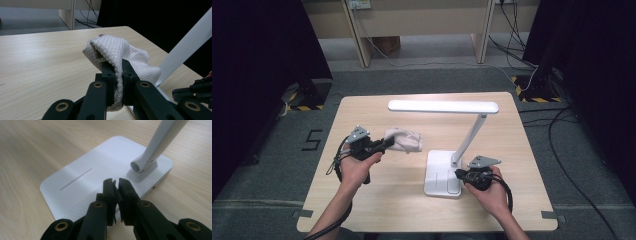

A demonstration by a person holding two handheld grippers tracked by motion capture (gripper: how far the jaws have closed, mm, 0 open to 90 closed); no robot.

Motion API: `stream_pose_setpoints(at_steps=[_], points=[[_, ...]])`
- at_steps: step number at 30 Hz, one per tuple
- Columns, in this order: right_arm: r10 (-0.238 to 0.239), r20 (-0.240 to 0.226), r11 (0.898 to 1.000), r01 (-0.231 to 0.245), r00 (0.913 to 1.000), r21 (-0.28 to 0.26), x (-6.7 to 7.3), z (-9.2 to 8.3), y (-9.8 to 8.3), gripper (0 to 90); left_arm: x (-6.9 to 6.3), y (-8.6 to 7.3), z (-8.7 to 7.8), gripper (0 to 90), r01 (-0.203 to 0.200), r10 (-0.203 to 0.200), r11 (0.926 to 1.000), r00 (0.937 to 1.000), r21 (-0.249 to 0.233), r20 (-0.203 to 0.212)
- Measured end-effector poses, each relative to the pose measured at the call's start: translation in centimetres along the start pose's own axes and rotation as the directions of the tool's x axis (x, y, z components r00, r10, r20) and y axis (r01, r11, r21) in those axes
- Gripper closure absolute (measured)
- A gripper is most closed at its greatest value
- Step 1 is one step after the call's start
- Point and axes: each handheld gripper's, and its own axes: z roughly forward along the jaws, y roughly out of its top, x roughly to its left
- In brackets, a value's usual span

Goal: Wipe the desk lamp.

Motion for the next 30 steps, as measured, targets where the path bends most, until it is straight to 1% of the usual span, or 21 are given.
stream_pose_setpoints(at_steps=[2,4,8,10,12,13,16,18,20,22,25,30], points=[[-0.012,-0.001,1.0,0.012,0.9999,0.01,0.1,0.3,-0.1,84.3,0.2,0.3,-0.5,83.7,0.005,-0.005,1.0,1.0,-0.007,-0.004],[-0.017,-0.007,1.0,0.017,0.9998,0.014,0.2,0.5,-0.2,84.2,0.2,0.6,-0.7,83.7,0.005,-0.005,0.9999,1.0,-0.013,-0.006],[-0.047,-0.001,0.999,0.047,0.9989,0.026,0.4,0.9,-0.1,82.4,0.3,1.3,-0.8,83.7,0.018,-0.019,0.9991,0.9998,-0.039,-0.004],[-0.058,0.004,0.998,0.058,0.9983,0.036,0.5,1.0,-0.3,81.4,0.2,1.8,-1.0,83.7,0.019,-0.019,0.9983,0.9998,-0.056,-0.003],[-0.07,0.011,0.997,0.069,0.9975,0.03,0.6,1.1,-0.3,81.3,0.1,2.3,-1.3,83.8,0.013,-0.013,0.9976,0.9999,-0.068,-0.006],[-0.074,0.014,0.997,0.074,0.9971,0.03,0.6,1.1,-0.3,81.6,0.0,2.5,-1.4,83.8,0.008,-0.009,0.9972,0.9999,-0.074,-0.009],[-0.068,0.009,0.997,0.068,0.9977,0.025,0.7,1.1,-0.4,84.5,0.0,3.3,-1.9,83.8,-0.002,0.0,0.9959,0.9998,-0.09,-0.017],[-0.086,0.021,0.996,0.086,0.9961,0.021,0.7,1.2,-0.4,87.7,0.0,3.5,-2.0,83.8,-0.004,0.002,0.9953,0.9998,-0.097,-0.02],[-0.098,0.027,0.995,0.097,0.9948,0.022,0.7,1.2,-0.4,88.5,-0.1,4.1,-2.5,83.8,-0.01,0.008,0.9932,0.9997,-0.116,-0.021],[-0.096,0.021,0.995,0.095,0.9952,0.021,0.8,1.2,-0.4,90.0,-0.1,4.5,-2.7,83.8,-0.013,0.01,0.9919,0.9997,-0.126,-0.021],[-0.078,0.015,0.997,0.078,0.9968,0.017,0.7,1.2,-0.5,90.0,-0.3,5.2,-3.1,83.9,-0.015,0.013,0.9883,0.9997,-0.152,-0.02],[-0.078,0.015,0.997,0.078,0.9968,0.017,0.7,1.2,-0.5,90.0,-0.8,6.2,-3.8,83.9,-0.016,0.015,0.9811,0.9999,-0.193,-0.008]])
